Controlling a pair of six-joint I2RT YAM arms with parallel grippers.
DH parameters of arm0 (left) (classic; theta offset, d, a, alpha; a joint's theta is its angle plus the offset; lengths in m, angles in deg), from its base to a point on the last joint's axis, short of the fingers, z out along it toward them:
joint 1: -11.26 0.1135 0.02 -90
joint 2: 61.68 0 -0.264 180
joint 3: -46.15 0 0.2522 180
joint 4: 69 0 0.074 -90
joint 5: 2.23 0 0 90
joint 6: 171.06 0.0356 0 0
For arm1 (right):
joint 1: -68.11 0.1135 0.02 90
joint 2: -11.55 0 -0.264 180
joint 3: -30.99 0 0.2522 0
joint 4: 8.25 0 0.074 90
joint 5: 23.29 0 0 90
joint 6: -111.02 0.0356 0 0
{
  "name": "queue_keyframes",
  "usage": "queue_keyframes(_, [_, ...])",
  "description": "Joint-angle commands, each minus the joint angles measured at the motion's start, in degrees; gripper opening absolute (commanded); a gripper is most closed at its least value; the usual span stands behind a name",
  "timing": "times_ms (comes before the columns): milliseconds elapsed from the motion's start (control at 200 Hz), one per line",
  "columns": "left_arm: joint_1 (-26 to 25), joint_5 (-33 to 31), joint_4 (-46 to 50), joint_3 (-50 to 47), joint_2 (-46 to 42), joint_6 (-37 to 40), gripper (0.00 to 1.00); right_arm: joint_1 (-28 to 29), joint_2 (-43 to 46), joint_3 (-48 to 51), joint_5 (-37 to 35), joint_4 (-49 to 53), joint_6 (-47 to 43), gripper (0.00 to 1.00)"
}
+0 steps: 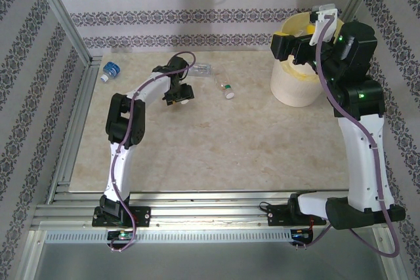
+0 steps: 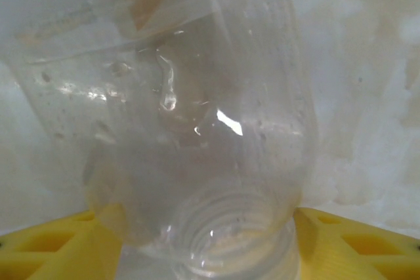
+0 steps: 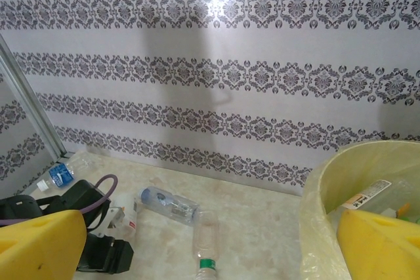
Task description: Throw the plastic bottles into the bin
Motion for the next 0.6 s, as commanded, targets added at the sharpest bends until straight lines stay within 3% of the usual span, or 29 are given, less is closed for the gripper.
queue_keyframes(0, [1.42, -0.84, 3.53, 1.72, 0.64, 2.46, 0.61, 0.75, 1.11, 1.13, -0.89, -0.55, -1.08, 0.98])
queue_keyframes(270, [2.61, -0.29, 3.12, -0.82, -0.85, 6.07, 0.4, 1.06, 1.3, 1.79, -1.39, -0.83, -1.19, 0.98])
queue_keyframes(595, [2.75, 1.78, -1.74, -10.44, -8.15, 9.21, 0.31, 1.32, 0.72, 1.57, -1.22, -1.08, -1.09, 0.98])
